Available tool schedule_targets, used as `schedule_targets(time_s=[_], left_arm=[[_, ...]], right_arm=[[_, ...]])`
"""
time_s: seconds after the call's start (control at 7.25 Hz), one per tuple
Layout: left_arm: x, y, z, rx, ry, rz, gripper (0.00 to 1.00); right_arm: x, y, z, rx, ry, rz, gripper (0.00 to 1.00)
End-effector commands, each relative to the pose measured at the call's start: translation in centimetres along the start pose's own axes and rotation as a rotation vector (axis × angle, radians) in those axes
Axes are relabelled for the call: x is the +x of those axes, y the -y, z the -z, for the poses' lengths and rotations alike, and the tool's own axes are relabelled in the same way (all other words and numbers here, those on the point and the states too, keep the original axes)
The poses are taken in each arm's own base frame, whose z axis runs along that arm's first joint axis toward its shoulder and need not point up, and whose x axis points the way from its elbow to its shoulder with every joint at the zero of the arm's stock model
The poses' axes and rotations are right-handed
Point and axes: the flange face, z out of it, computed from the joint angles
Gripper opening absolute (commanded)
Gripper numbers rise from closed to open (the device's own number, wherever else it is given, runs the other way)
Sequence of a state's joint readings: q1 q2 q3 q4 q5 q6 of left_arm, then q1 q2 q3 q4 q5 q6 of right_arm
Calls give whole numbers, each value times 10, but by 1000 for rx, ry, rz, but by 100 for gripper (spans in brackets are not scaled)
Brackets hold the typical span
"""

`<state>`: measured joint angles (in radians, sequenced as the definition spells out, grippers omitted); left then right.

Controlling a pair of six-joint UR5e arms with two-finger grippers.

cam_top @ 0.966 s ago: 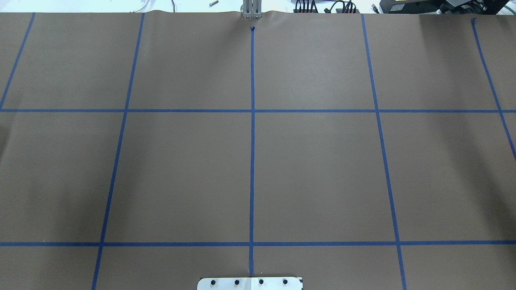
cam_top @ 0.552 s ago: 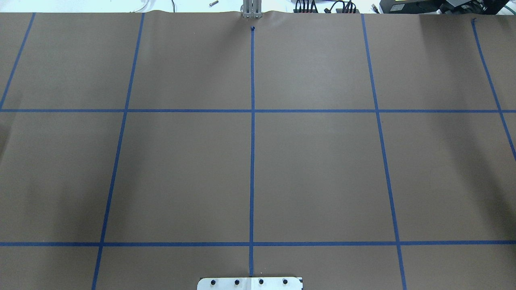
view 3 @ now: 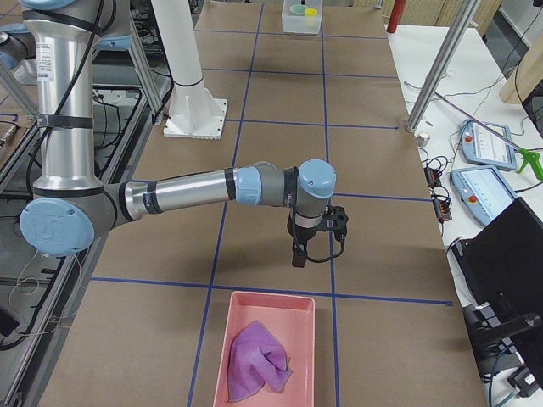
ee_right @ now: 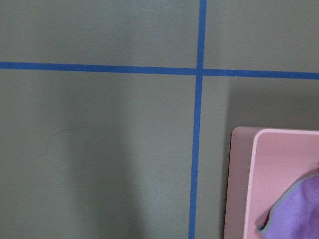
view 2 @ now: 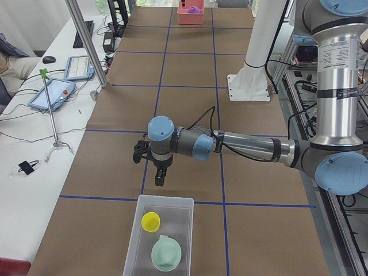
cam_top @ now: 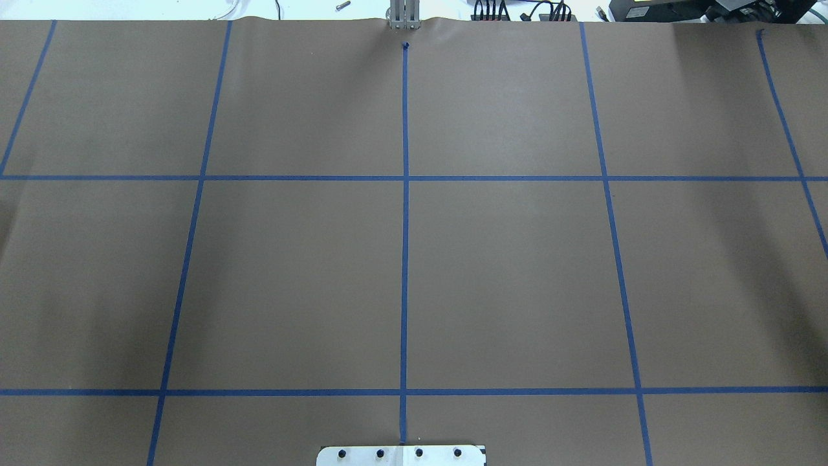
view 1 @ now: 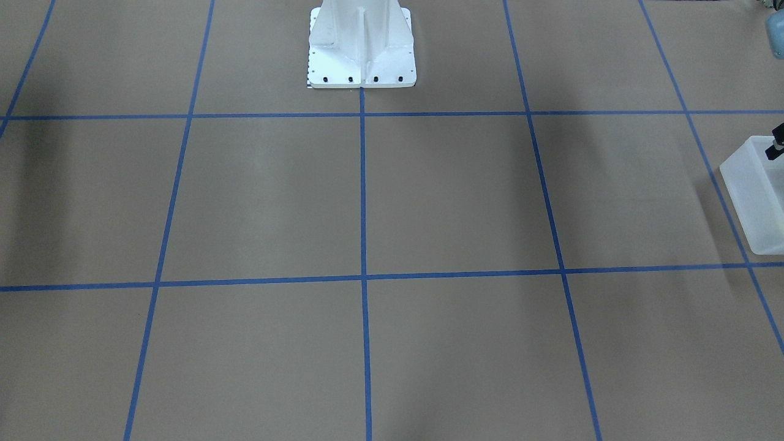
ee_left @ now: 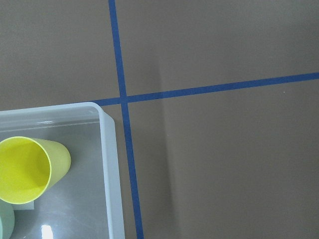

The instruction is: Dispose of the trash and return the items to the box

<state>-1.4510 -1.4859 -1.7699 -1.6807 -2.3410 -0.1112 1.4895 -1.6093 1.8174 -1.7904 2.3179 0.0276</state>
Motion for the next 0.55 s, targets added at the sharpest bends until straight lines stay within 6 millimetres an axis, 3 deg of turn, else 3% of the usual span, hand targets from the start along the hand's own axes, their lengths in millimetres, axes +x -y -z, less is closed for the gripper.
schedule_targets(time_s=[0.0,0.41], left_arm=[[-1,-2,1,-11,2,-2,98],[-2,-2,2,-5,9,-7,98]], right_arm=[[0,0,0,1,0,2,100],[-1,1,1,2,2,2,100]])
